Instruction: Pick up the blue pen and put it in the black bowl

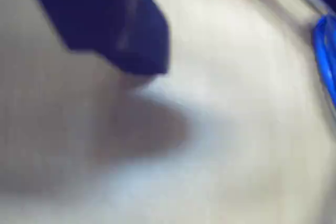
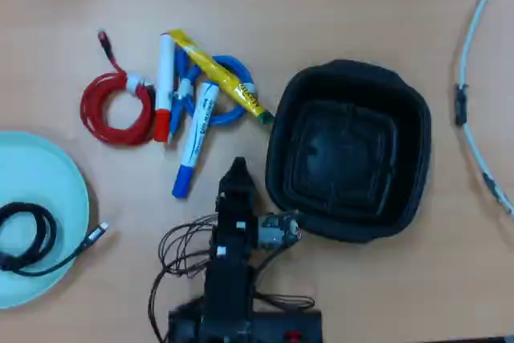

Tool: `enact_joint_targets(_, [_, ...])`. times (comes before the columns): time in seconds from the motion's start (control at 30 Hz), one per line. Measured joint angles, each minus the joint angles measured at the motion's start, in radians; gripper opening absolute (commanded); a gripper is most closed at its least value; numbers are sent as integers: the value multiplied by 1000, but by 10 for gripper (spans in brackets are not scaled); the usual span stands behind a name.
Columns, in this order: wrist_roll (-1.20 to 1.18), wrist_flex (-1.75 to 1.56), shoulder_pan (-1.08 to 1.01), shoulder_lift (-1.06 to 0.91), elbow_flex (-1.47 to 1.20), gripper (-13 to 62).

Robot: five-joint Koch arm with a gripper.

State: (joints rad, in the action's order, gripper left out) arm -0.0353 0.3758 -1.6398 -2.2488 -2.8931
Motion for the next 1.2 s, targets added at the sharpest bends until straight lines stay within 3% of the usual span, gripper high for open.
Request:
enact_joint_targets(0.2, [80, 528, 69, 170, 580, 402])
enact_joint_targets(0.57, [86, 603, 77, 181, 595, 403])
enact_joint_targets(0.77, [89, 785, 110, 193, 862, 402])
enact_joint_targets(1.2, [348, 908, 299, 594, 1164, 408])
